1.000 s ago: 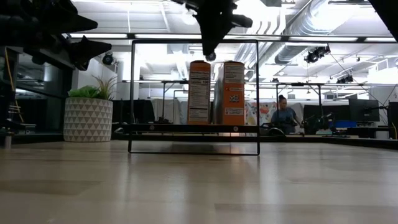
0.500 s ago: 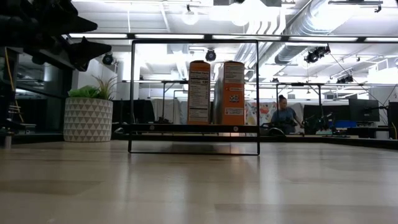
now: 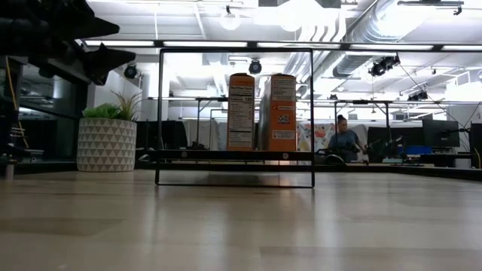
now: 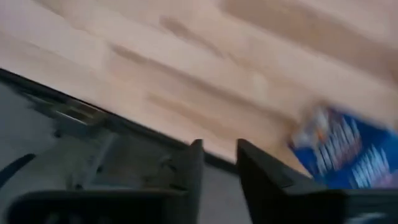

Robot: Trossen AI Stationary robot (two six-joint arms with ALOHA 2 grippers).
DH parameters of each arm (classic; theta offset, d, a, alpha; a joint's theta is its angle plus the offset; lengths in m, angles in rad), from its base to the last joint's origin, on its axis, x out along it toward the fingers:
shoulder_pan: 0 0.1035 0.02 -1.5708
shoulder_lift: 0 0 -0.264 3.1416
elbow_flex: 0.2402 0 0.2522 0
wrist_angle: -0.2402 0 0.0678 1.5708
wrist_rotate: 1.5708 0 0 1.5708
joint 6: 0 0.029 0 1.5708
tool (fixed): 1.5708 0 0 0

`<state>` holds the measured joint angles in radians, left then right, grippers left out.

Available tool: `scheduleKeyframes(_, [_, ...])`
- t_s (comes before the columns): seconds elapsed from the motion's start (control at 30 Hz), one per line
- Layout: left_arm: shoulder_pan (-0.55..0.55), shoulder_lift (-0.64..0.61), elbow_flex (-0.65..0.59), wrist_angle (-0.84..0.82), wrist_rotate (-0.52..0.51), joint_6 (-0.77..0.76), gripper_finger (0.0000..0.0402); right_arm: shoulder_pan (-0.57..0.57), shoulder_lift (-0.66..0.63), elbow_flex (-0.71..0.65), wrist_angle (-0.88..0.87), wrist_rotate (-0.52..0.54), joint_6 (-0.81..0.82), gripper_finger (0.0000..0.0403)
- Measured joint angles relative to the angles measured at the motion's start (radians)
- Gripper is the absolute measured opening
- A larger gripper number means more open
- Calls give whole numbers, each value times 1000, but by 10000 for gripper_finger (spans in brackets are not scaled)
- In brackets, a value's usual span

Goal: Stack cereal on shelf
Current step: Put the blue cereal box aligned with the other blue cereal box on the shelf

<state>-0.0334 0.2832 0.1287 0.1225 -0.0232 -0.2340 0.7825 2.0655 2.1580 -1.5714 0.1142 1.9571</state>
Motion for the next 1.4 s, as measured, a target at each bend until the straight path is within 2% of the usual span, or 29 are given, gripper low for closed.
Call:
scheduleKeyframes(0.1, [0, 0, 0, 9, -22, 0, 275, 45, 0, -45, -1, -118, 110, 139])
scheduleKeyframes(0.27, [0, 0, 0, 18, -42, 1, 275, 92, 1, -89, 0, -395, 199, 235])
scheduleKeyframes(0.37, [0, 0, 0, 18, -48, 1, 275, 117, 1, -95, 1, -422, 248, 275])
scheduleKeyframes(0.47, [0, 0, 0, 18, -48, 2, 275, 146, 1, -95, 0, -331, 308, 297])
scheduleKeyframes(0.57, [0, 0, 0, 18, -48, 2, 275, 172, 1, -95, 0, -225, 362, 304])
scheduleKeyframes(0.63, [0, 0, 0, 18, -48, 2, 275, 184, 1, -95, 1, -202, 397, 305])
scheduleKeyframes(0.9, [0, 0, 0, 18, -48, 19, 275, 190, 1, -236, -1, -323, 434, 305])
scheduleKeyframes(1.17, [0, 0, 0, 17, -48, 18, 275, 185, 1, -296, 2, -268, 444, 305])
scheduleKeyframes(1.4, [0, 0, 0, 17, -48, 18, 275, 166, 1, -372, 1, -293, 451, 305])
